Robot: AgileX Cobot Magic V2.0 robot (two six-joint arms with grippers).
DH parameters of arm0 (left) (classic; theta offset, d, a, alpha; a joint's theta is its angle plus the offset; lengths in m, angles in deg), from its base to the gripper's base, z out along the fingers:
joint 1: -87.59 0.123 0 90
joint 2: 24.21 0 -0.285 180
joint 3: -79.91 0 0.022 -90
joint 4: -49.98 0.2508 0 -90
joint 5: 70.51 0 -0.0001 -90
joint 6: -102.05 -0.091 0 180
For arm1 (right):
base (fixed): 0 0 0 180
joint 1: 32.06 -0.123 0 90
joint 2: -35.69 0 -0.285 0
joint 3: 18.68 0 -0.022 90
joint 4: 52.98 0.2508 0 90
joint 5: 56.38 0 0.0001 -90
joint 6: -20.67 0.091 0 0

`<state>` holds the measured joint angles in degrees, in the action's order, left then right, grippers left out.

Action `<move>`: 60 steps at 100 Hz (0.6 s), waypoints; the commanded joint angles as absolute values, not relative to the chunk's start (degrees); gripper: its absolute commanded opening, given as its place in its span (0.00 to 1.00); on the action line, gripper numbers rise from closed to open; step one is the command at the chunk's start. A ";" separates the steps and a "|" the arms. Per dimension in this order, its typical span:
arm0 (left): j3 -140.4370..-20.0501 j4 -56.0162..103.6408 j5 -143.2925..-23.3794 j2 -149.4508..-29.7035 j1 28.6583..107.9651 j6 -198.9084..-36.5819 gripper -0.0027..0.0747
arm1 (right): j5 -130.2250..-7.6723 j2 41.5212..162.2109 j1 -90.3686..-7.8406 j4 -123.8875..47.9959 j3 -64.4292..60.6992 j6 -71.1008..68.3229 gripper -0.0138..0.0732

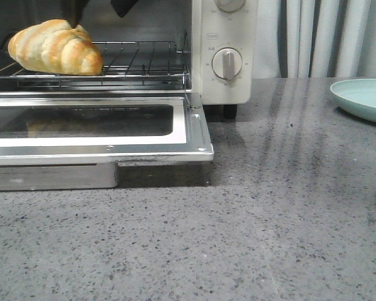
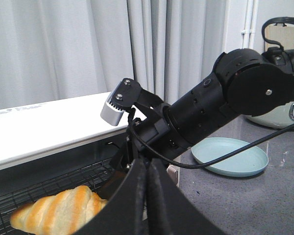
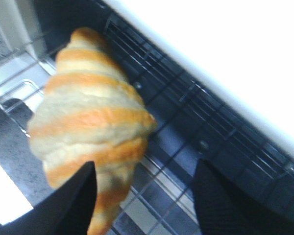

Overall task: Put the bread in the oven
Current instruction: 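Carry the croissant into the oven and lower it onto the rack, then open the right gripper and withdraw it from the oven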

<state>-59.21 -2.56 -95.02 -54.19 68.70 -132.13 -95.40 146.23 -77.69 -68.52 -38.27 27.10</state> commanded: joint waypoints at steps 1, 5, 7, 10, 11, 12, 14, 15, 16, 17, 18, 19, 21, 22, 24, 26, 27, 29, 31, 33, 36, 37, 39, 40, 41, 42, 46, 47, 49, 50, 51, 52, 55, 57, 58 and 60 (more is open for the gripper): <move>-60.74 -4.34 -92.11 -54.53 68.78 -132.14 0.01 | -94.28 142.82 -77.65 -71.14 -40.18 28.26 0.55; -60.50 -4.34 -91.96 -54.53 68.78 -132.14 0.01 | -94.95 142.54 -77.99 -71.03 -40.18 28.26 0.54; -60.52 -4.23 -91.78 -54.53 68.78 -132.14 0.01 | -95.22 142.36 -78.34 -70.95 -40.18 28.26 0.53; -60.47 -4.06 -91.26 -54.53 68.78 -132.14 0.01 | -95.73 142.06 -78.84 -70.95 -40.18 28.26 0.48; -60.47 -3.78 -91.13 -54.53 68.78 -132.14 0.01 | -95.89 142.05 -79.10 -70.95 -40.18 28.26 0.45; -60.47 -3.66 -90.99 -54.53 68.78 -132.14 0.01 | -96.22 141.69 -79.25 -70.95 -40.18 28.26 0.43; -60.47 -3.43 -90.56 -54.38 68.78 -132.14 0.01 | -96.85 141.30 -79.71 -70.95 -40.18 28.26 0.37; -60.47 -3.12 -90.20 -54.29 68.78 -132.14 0.01 | -97.08 141.17 -80.05 -70.95 -40.18 28.26 0.35; -60.47 -2.98 -89.98 -54.17 68.78 -132.14 0.01 | -97.62 140.85 -80.20 -70.95 -40.18 28.02 0.30; -60.47 -2.82 -89.57 -54.03 68.90 -132.14 0.01 | -97.88 140.67 -80.36 -70.95 -40.18 27.88 0.27; -60.47 -2.38 -89.40 -54.00 68.91 -132.14 0.01 | -98.17 140.46 -80.68 -70.95 -40.18 27.46 0.22; -60.47 -1.85 -89.11 -53.69 69.04 -132.14 0.01 | -99.22 139.92 -80.99 -70.95 -40.18 27.00 0.17; -60.47 -1.23 -88.78 -53.42 69.17 -132.03 0.01 | -99.96 139.53 -81.29 -70.95 -40.07 26.38 0.12; -60.47 -0.55 -88.42 -53.14 69.31 -132.01 0.01 | -100.36 139.29 -81.60 -70.95 -40.07 26.02 0.09; -60.47 0.26 -88.05 -52.63 69.42 -131.66 0.01 | -101.60 138.63 -81.86 -70.95 -40.07 25.28 0.08; -60.47 1.87 -87.92 -52.22 69.75 -130.85 0.01 | -102.96 137.91 -82.18 -70.95 -40.07 24.61 0.08; -60.47 3.18 -87.93 -51.85 69.99 -130.21 0.01 | -103.41 137.64 -82.34 -70.95 -40.07 24.45 0.09; -60.47 5.43 -87.93 -51.17 70.36 -128.81 0.01 | -104.72 136.75 -82.47 -70.95 -39.96 24.08 0.09; -60.47 7.24 -88.20 -50.45 70.64 -127.61 0.01 | -105.71 135.73 -82.50 -70.95 -39.69 23.78 0.09; -60.38 10.15 -88.47 -49.97 71.07 -125.43 0.01 | -106.08 134.52 -82.60 -71.09 -39.17 23.63 0.09; -60.25 15.43 -89.56 -48.73 71.86 -120.91 0.01 | -105.90 132.51 -82.60 -71.09 -38.03 23.63 0.09; -60.13 16.59 -89.81 -48.49 72.02 -119.90 0.01 | -105.44 131.32 -82.60 -71.29 -37.27 23.63 0.09; -59.97 20.16 -90.60 -47.75 72.52 -116.57 0.01 | -104.77 130.07 -82.60 -71.45 -35.89 23.63 0.09; -59.68 22.57 -91.21 -47.20 72.86 -114.24 0.01 | -103.37 128.09 -82.60 -71.57 -34.81 23.63 0.09; -59.56 23.78 -91.88 -46.67 73.04 -113.05 0.01 | -102.86 127.38 -82.60 -71.81 -34.23 23.63 0.09; -59.27 26.19 -92.23 -46.40 73.41 -110.62 0.01 | -102.29 126.64 -82.60 -71.94 -33.03 23.63 0.09; -58.27 33.19 -94.71 -44.78 74.52 -104.40 0.01 | -98.34 121.95 -82.60 -72.53 -29.60 23.63 0.09; -58.08 34.31 -95.13 -44.52 74.70 -101.83 0.01 | -96.91 121.12 -82.60 -72.65 -28.12 23.63 0.09; -57.48 37.57 -96.44 -43.75 75.23 -97.95 0.01 | -95.51 118.58 -82.60 -73.11 -25.78 23.63 0.09; -57.28 38.62 -96.86 -43.52 75.41 -96.69 0.01 | -94.08 116.88 -82.60 -73.40 -24.96 23.63 0.09; -56.87 40.52 -97.67 -43.02 75.74 -94.23 0.01 | -93.40 116.01 -82.60 -73.58 -24.13 23.63 0.09; -56.66 41.38 -98.08 -42.77 75.91 -93.03 0.01 | -92.05 114.27 -82.60 -73.91 -22.46 23.63 0.09; -55.79 44.42 -99.89 -41.61 76.54 -88.63 0.01 | -89.54 110.79 -82.60 -74.62 -18.98 23.63 0.09; -55.10 46.16 -100.44 -41.17 76.96 -85.83 0.01 | -87.80 108.13 -82.60 -75.18 -16.32 23.63 0.09; -54.61 47.03 -100.83 -40.73 77.22 -84.22 0.01 | -87.24 107.24 -82.60 -75.36 -15.42 23.63 0.09; -53.88 47.65 -101.10 -40.12 77.56 -82.95 0.01 | -85.83 104.58 -82.60 -75.94 -12.66 23.63 0.09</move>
